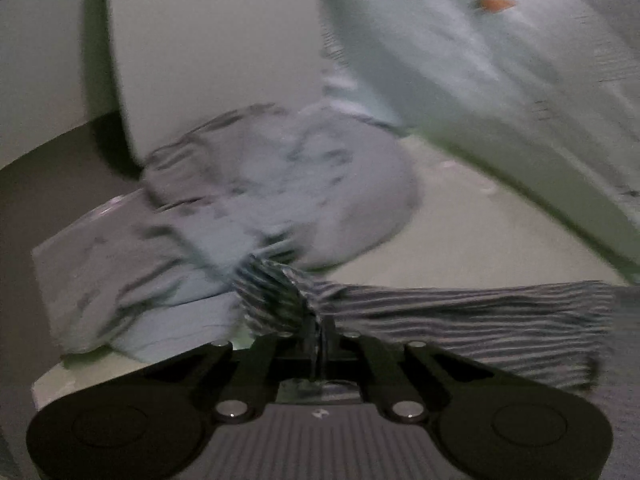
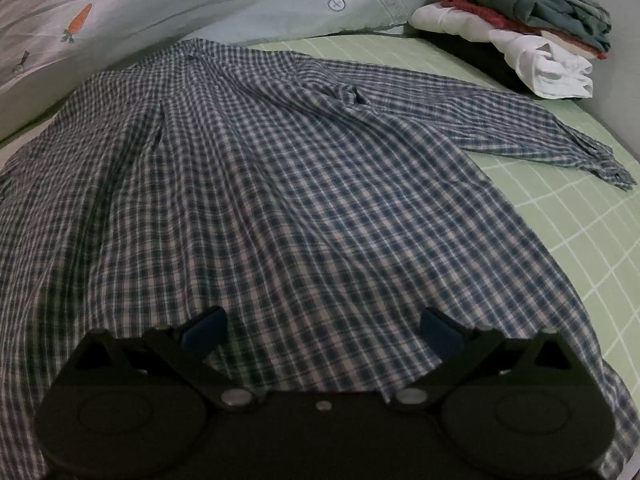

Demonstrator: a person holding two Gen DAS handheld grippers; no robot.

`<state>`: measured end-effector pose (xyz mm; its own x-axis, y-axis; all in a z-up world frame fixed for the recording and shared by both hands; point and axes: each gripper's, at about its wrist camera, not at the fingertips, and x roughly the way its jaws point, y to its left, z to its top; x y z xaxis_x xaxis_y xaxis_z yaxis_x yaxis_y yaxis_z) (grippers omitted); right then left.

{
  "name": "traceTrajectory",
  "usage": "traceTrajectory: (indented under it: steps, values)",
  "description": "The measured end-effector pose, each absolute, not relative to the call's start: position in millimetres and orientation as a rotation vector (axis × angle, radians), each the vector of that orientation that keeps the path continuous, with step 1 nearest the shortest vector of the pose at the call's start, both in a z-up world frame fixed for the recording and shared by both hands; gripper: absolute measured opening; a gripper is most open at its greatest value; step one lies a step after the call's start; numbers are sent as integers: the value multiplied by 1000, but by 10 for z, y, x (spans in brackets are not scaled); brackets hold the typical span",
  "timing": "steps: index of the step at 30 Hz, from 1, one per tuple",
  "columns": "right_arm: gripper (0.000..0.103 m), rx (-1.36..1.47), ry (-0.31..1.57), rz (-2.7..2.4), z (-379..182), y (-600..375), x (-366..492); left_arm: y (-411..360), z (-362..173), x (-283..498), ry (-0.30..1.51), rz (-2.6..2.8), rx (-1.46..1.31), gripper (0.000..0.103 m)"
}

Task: Fold clothes

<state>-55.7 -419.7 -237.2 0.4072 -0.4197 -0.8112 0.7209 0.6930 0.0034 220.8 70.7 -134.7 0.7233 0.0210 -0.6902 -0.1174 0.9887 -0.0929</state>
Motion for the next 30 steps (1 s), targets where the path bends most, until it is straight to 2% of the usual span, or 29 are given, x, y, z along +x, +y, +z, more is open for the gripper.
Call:
traceTrajectory:
  steps: [6,10,12,14,15,16,17,20,25,28,30]
  values:
    - [103,377,893,-727,-2371,-4201,-563,96,-1046,1959,716,-143,-139,2]
    - [103,356,888,-687,-2373,-4204,-591,-587,-959,1645,735,-380,-106,3]
    - [103,347,882,-674,-2375,-4200,-606,-938,-994,1468,754,-486,-46,13]
    - [103,341,871,-668,-2375,-4197,-619,-1211,-1066,1304,774,-534,37,42]
    - [103,339,865,-667,-2377,-4192,-626,-1319,-1107,1231,786,-545,79,50]
    - [103,336,855,-669,-2381,-4181,-636,-1361,-1139,1182,798,-545,98,63]
    - [103,333,844,-671,-2384,-4167,-648,-1398,-1170,1136,810,-542,115,72]
    - [103,329,827,-668,-2389,-4156,-673,-1343,-1251,1128,854,-473,107,79]
    - [103,313,825,-675,-2318,-4134,-647,-1127,-1338,1213,910,-341,94,81]
    - [103,256,782,-682,-2191,-4019,-589,-939,-1365,1209,928,-295,85,89]
    - [103,226,756,-660,-2097,-3918,-493,-845,-1381,1204,945,-286,84,89]
